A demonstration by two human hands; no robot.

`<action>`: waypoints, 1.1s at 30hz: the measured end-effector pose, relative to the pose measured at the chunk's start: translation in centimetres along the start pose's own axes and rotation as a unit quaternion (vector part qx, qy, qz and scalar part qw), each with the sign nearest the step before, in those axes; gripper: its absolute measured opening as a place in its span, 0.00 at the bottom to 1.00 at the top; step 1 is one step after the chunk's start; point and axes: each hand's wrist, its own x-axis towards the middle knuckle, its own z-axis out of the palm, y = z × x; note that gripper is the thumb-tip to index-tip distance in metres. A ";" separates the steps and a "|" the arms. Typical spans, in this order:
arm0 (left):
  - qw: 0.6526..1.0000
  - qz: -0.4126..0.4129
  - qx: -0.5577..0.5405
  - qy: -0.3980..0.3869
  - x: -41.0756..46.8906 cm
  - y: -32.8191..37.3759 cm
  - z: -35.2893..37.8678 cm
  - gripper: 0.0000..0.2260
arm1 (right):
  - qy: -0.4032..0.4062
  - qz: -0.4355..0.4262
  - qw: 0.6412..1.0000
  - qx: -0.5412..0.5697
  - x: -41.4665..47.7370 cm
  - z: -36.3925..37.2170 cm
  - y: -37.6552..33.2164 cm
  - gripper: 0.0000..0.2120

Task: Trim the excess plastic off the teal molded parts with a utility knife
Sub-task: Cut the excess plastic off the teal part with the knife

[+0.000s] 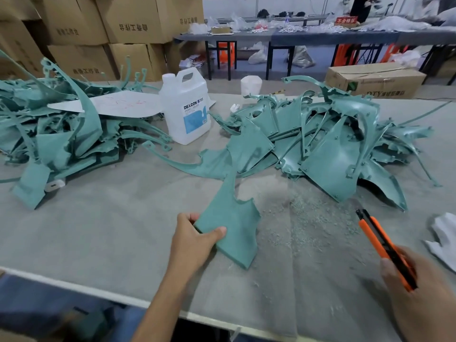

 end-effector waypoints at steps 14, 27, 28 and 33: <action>0.907 -0.068 -0.416 -0.020 -3.0 2.0 0.7 0.08 | 0.045 0.035 0.996 0.068 -0.5 0.9 0.3 0.18; 0.968 0.233 0.055 -0.074 -6.0 0.6 -0.4 0.15 | -0.131 -0.069 0.965 0.216 -5.4 0.8 -4.0 0.13; 0.966 0.233 0.070 -0.083 -6.0 0.4 -0.2 0.16 | -0.150 -0.084 0.958 0.228 -6.0 0.9 -4.9 0.14; 0.962 0.245 0.077 -0.091 -5.7 -0.1 -0.3 0.18 | -0.206 -0.134 0.946 0.210 -7.2 0.8 -7.6 0.15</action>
